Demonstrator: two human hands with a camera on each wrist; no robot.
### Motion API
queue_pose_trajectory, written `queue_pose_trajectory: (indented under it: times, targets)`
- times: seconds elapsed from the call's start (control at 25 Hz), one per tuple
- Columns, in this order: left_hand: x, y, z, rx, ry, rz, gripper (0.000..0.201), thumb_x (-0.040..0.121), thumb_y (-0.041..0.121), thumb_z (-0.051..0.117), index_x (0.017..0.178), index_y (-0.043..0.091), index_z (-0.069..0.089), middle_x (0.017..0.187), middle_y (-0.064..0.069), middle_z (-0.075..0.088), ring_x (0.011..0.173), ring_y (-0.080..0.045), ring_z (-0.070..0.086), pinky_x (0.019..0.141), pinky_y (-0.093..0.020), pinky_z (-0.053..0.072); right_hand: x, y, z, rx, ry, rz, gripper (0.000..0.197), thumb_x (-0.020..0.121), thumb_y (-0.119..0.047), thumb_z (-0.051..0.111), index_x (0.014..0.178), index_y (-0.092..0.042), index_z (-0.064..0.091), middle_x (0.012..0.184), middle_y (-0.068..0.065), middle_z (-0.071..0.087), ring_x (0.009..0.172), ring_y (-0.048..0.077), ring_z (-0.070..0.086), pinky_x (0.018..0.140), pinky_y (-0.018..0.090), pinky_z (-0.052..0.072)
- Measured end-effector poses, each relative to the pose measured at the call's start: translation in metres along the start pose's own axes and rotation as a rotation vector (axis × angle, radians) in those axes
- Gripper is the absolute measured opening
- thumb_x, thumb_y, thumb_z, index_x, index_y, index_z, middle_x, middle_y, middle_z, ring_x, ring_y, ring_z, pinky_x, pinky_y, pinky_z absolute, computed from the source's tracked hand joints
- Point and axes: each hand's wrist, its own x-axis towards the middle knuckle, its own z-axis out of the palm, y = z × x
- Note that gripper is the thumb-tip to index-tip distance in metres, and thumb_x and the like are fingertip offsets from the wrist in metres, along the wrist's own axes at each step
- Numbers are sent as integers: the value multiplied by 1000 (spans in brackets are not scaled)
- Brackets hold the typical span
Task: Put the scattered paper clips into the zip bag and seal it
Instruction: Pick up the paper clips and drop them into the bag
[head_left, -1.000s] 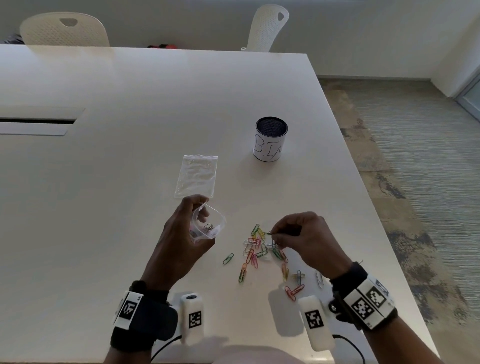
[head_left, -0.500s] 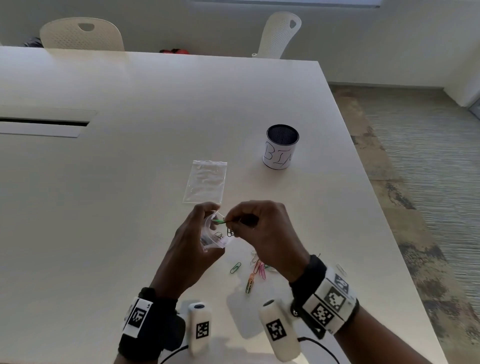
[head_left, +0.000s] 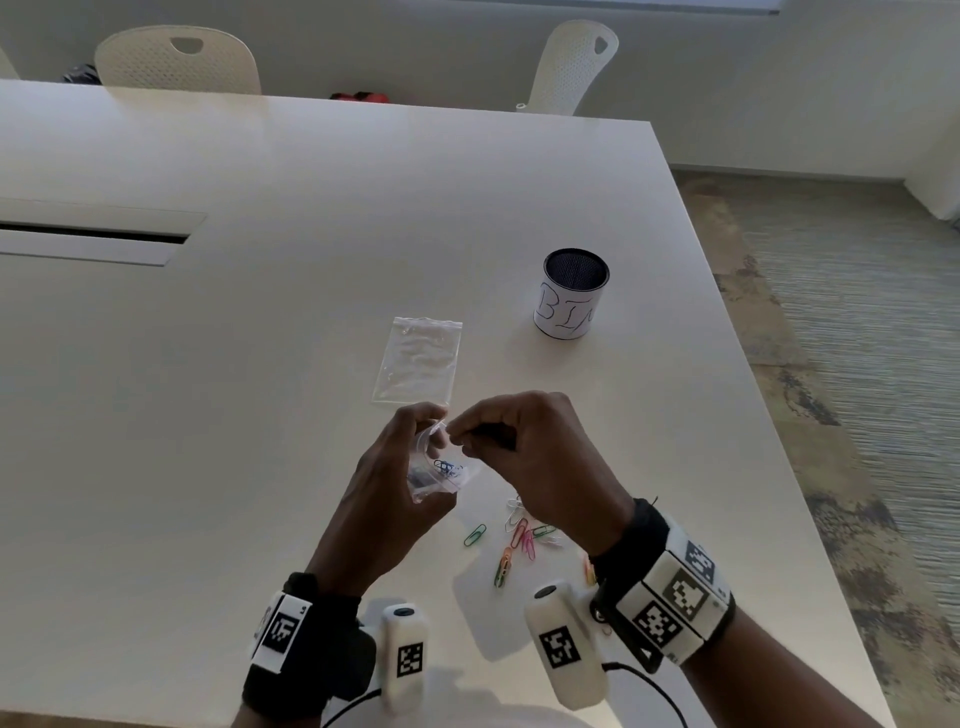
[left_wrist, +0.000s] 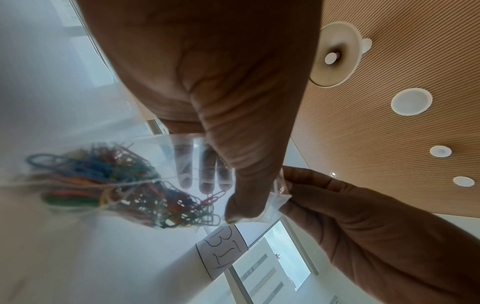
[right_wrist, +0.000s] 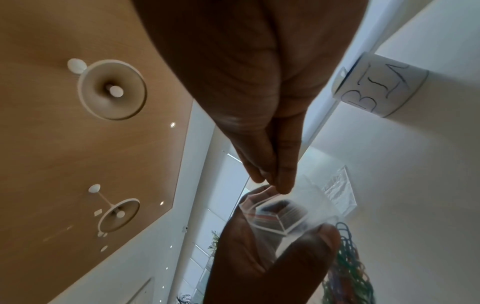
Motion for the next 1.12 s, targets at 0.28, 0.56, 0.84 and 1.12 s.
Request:
queue_pose_trajectory:
  times: [0.28,0.56,0.84,1.12]
  targets:
    - [0,-4,-3,13,22,34,73,78,9,87,134,29,45,110,7,61,105,-8,64,84,-16,57,-10,17,-18,-4,59,37,6,88,-8,79,89,-13,77,83,-4,76,76,11,74,75,33,63]
    - [-1,-4,-5,14,29,45,73,79,7,86,137,25,45,110,5,61,107,-13,65,86,-11,53,-40,42,1,-368,-668,-106,54,89,-24,78,141,-24,60,147,-8,56,131,6,51,112,19,38]
    - [-3,-4,-6,8,38,35,73,79,12,87,137,26,46,110,7,62,107,-10,66,88,-15,54,-41,60,6,-428,-613,-296,7,96,-17,69,99,-15,75,110,-2,70,103,14,61,92,34,53]
    - [-2,-4,-6,-14,34,32,72,78,5,85,135,28,47,110,8,61,109,-14,66,89,-23,57,-25,76,-21,-604,-473,-220,4,94,-23,71,95,-24,75,112,-6,68,103,12,59,90,34,55]
